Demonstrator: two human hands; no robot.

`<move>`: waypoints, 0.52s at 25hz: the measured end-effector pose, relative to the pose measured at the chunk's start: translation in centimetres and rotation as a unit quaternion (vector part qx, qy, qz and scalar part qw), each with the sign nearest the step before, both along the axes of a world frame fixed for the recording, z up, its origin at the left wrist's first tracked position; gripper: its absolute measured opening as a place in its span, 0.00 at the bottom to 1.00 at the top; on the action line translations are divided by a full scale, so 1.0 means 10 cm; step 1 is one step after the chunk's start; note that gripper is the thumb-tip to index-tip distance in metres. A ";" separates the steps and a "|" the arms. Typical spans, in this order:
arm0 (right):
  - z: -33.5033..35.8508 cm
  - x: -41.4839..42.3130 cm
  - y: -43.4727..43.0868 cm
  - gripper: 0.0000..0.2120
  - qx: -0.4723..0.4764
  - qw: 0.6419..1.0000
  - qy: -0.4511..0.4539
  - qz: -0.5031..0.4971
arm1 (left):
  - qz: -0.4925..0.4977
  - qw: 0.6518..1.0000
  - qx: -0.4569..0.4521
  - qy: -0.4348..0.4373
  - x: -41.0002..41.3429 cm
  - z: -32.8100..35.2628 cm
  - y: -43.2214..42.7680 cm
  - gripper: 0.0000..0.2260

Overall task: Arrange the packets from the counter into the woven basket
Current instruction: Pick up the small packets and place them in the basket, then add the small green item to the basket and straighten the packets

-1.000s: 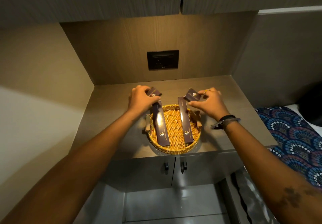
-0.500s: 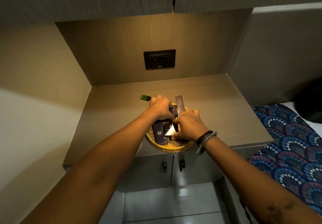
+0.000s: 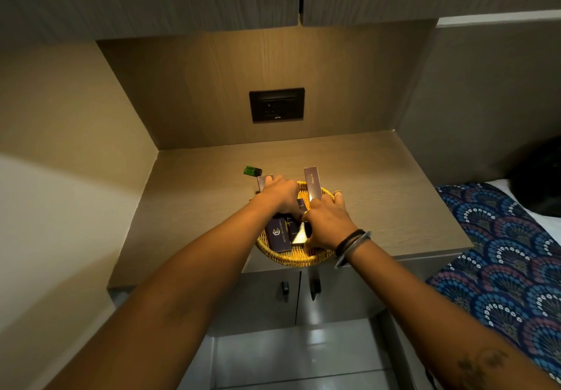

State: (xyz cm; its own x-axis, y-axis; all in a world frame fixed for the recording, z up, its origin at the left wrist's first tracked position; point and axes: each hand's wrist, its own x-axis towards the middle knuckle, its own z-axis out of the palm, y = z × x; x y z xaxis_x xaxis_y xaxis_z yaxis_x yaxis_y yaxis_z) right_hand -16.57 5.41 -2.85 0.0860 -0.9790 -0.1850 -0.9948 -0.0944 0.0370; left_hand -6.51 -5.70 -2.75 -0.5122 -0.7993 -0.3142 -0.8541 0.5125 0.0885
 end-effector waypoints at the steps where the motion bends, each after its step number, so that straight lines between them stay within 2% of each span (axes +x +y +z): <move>1: 0.01 -0.01 0.00 0.25 0.009 1.000 -0.005 -0.002 | 0.011 0.999 0.022 0.022 0.04 0.00 -0.02 0.15; 4: 0.14 -0.07 -0.06 0.23 0.023 0.999 -0.047 -0.011 | 0.042 0.990 0.050 0.121 0.21 0.10 -0.12 0.16; 8: 0.43 -0.11 -0.42 0.13 -0.006 0.986 -0.158 -0.050 | 0.140 0.937 -0.077 0.310 0.72 0.28 -0.28 0.09; 10: 0.51 -0.01 -0.71 0.13 -0.015 0.980 -0.187 -0.061 | 0.192 0.921 -0.127 0.314 1.05 0.23 -0.28 0.10; 13: 0.48 0.25 -1.18 0.12 0.001 0.977 -0.200 -0.068 | 0.191 0.948 -0.134 0.215 1.39 0.08 -0.22 0.16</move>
State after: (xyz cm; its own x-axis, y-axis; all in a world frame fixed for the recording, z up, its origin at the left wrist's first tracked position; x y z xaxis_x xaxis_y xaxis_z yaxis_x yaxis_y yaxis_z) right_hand -14.09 -6.35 2.00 0.0215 -0.9862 -0.1644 -0.9330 0.0392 -0.3576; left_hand 7.43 -7.90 -1.96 -0.2033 -0.9741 0.0994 -0.8968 0.2260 0.3803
